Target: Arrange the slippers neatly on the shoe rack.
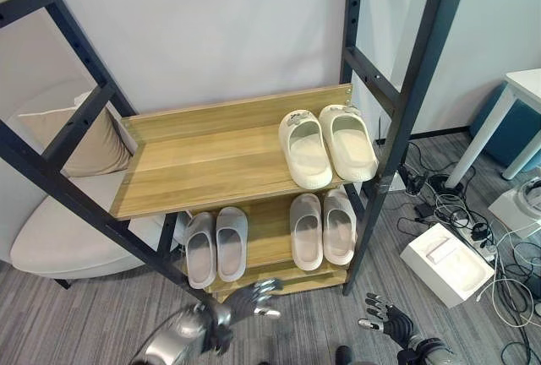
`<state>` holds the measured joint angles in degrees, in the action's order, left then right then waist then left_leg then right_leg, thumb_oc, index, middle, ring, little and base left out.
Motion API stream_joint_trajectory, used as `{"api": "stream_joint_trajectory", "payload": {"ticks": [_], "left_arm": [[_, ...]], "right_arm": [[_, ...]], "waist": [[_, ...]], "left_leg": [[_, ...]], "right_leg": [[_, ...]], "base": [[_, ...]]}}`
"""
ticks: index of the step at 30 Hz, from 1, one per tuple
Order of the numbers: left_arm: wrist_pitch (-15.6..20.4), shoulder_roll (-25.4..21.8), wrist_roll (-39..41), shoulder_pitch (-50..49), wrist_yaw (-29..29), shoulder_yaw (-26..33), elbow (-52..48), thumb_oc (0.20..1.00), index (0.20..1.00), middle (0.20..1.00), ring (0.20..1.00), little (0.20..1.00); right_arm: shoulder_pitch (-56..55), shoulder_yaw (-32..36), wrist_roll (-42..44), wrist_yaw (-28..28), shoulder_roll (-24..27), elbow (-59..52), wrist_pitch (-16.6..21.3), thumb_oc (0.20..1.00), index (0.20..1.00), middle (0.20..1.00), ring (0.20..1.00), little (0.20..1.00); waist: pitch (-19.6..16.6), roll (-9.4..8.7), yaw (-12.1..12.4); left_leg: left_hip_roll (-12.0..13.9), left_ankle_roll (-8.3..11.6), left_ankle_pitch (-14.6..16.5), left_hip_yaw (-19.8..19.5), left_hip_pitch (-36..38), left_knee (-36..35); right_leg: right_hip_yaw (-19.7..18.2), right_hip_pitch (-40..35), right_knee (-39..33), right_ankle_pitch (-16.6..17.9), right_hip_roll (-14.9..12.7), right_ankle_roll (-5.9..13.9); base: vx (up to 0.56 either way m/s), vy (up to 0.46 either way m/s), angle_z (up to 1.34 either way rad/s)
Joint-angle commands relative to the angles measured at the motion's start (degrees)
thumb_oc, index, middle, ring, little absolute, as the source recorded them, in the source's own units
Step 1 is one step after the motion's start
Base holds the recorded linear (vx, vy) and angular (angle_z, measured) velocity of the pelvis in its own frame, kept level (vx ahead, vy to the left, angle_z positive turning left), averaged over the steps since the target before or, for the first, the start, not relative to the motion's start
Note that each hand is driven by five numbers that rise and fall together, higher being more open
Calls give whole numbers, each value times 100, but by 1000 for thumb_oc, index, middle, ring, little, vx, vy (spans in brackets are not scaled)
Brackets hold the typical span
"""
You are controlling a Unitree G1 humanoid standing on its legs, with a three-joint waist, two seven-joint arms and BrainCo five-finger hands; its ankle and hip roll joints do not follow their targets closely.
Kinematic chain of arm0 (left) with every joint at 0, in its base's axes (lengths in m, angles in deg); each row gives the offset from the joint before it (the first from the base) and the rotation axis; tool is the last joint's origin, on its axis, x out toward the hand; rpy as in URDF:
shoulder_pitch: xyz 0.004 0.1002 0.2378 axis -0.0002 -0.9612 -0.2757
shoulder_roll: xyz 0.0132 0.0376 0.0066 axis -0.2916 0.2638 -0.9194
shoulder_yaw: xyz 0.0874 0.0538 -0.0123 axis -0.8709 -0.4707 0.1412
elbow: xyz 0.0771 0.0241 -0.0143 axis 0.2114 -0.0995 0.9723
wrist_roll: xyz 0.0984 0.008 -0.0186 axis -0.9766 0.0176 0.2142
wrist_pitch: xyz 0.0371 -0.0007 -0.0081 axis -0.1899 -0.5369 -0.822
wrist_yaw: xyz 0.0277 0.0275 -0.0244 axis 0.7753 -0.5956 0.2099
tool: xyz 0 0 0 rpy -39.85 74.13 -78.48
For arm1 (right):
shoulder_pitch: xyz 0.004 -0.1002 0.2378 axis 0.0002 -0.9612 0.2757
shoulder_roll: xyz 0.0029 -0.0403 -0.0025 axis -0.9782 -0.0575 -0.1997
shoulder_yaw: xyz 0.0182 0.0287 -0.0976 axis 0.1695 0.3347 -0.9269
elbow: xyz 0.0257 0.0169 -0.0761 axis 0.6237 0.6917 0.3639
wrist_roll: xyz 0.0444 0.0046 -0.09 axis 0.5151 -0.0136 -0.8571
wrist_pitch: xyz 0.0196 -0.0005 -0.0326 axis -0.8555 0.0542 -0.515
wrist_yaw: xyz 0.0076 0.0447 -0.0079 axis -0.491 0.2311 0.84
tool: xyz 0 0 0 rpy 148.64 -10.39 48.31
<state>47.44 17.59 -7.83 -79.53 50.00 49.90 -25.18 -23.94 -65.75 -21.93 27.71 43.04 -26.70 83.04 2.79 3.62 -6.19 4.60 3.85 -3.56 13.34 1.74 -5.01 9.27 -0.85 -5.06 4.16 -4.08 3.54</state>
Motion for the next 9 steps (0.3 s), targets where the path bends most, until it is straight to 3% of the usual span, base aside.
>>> {"api": "stream_joint_trajectory", "payload": {"ticks": [1,3,9], "left_arm": [[387,444,348,554,744,399,160,1000,1000,1000,1000,1000],[555,925,353,660,1279,1076,956,1000,1000,1000,1000,1000],[729,960,-35,726,1586,1460,1173,1000,1000,1000,1000,1000]], "right_arm": [[200,-2,291,116,-208,-255,183,1000,1000,1000,1000,1000],[208,131,267,322,-314,-219,216,1000,1000,1000,1000,1000],[225,253,204,426,-340,-179,238,1000,1000,1000,1000,1000]], "waist": [[-15,-282,50],[-12,-310,103],[-44,-320,154]], "left_leg": [[202,227,23,-322,197,1],[191,220,-2,-371,172,1],[194,212,7,-397,200,1]], "right_leg": [[8,-111,6,-109,-260,580],[63,-130,6,-110,-267,561],[95,-183,6,-134,-273,549]], "base": [[-28,-10,3],[-25,-13,5],[-1,-2,1]]}}
